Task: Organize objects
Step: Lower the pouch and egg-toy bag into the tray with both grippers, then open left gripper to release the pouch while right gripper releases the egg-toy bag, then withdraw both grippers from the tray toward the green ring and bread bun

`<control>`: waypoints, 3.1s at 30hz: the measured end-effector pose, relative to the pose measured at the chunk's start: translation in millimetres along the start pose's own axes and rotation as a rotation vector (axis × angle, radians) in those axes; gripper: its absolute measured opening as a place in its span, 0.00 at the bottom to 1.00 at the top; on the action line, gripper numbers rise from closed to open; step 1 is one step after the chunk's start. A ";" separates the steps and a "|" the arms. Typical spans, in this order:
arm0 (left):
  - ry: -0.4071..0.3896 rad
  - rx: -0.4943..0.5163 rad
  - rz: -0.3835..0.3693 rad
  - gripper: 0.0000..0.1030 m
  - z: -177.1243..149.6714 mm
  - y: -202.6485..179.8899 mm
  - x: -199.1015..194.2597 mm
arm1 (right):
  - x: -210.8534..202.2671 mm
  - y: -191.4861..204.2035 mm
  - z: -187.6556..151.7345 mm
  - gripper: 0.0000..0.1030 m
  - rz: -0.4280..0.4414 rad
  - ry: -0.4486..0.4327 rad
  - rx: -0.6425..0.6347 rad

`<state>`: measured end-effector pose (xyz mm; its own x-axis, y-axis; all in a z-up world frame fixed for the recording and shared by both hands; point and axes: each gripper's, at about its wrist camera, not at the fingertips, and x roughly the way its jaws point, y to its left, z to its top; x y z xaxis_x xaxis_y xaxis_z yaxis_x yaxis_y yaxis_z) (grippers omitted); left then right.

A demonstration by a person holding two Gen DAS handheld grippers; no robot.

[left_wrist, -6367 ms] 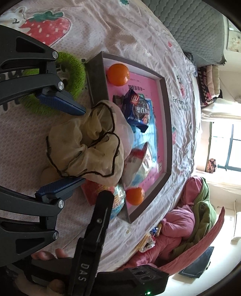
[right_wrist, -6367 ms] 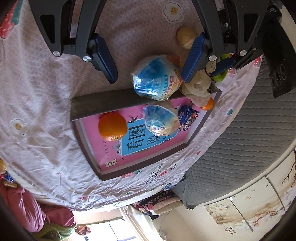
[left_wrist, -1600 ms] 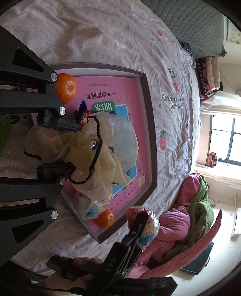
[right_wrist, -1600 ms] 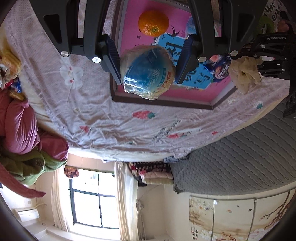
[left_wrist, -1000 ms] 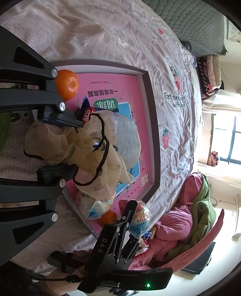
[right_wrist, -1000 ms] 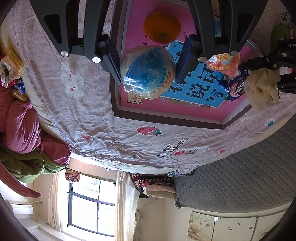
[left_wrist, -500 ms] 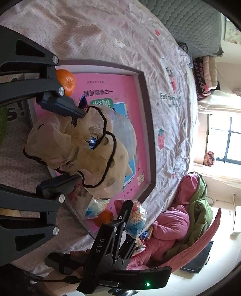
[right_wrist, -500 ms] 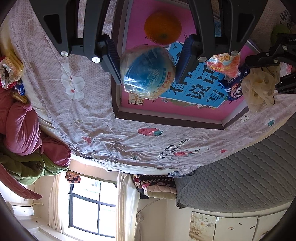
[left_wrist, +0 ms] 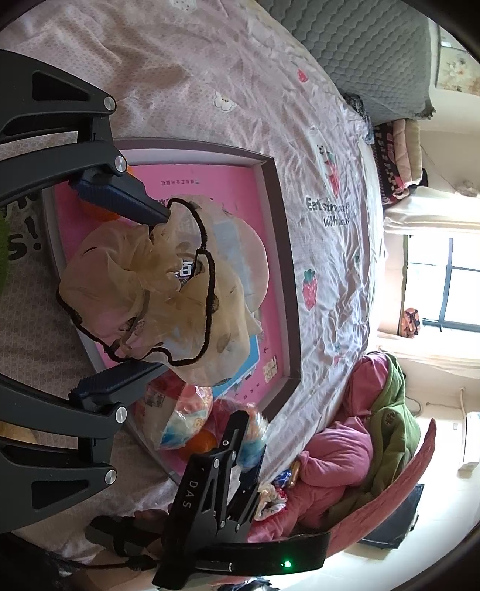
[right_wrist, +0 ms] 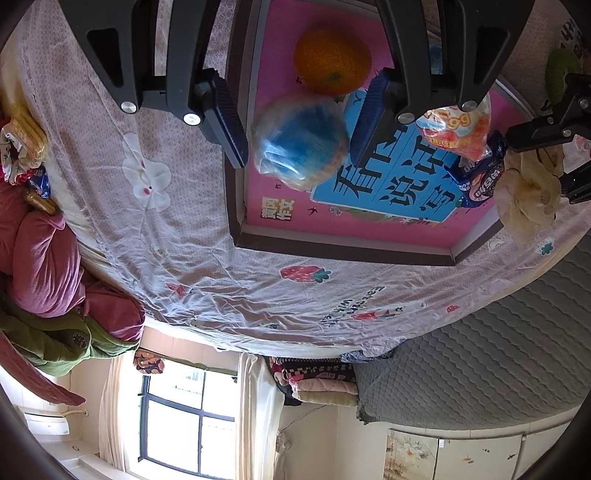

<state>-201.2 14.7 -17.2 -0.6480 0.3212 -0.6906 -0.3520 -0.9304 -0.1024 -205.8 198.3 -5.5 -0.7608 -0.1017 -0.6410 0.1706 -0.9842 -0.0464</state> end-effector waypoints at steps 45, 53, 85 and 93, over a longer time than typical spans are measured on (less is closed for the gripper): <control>0.067 -0.052 -0.097 0.79 1.0 -8.8 -33.3 | -32.3 -5.6 9.3 0.56 0.038 -0.080 0.041; 0.027 -0.076 -0.099 0.79 4.7 -5.1 -47.5 | -40.6 -3.6 10.4 0.56 0.045 -0.095 0.039; -0.077 -0.097 -0.018 0.79 2.9 3.2 -88.3 | -110.8 23.7 -1.0 0.70 0.092 -0.249 0.026; -0.097 -0.113 0.003 0.79 -13.9 5.3 -105.0 | -128.8 40.7 -15.0 0.70 0.100 -0.288 0.005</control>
<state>-125.6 -26.5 44.9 -0.7135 0.3285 -0.6189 -0.2749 -0.9437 -0.1841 -91.4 173.5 63.6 -0.8867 -0.2341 -0.3987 0.2508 -0.9680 0.0105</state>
